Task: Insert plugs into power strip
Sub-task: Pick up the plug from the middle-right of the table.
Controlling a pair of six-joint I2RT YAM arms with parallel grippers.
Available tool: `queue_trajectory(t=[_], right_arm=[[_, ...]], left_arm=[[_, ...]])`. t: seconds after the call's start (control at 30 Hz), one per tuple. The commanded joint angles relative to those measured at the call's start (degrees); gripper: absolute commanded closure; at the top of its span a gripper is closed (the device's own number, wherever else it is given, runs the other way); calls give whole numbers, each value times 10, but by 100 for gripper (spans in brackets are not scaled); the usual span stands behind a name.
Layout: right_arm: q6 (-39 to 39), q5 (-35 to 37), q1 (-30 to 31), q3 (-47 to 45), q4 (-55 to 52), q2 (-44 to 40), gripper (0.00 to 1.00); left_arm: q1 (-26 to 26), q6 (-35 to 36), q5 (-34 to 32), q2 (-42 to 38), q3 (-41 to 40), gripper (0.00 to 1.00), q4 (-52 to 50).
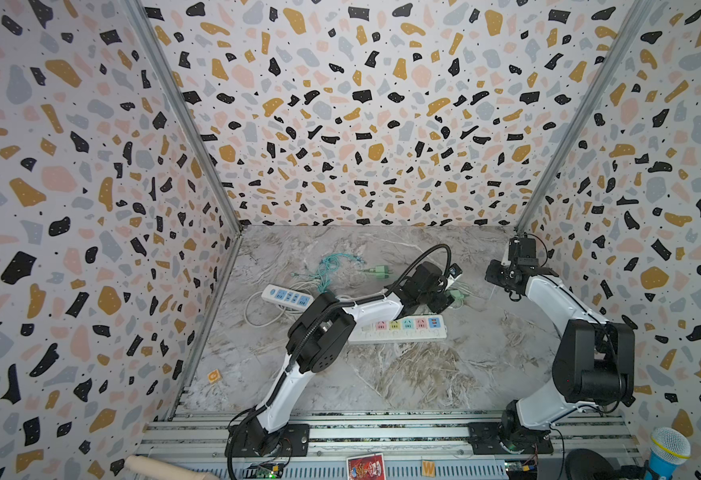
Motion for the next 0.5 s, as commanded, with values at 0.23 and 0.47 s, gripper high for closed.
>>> queue_trajectory(t=[0.23,0.47], right_arm=[[6,-62,-28,-13,15,-13,72],[4,-80,-42,-15,20,-14,72]], left_arm=[[-3,60,19,103,153,28,-112],[-3,73,13,132,184,30,-121]])
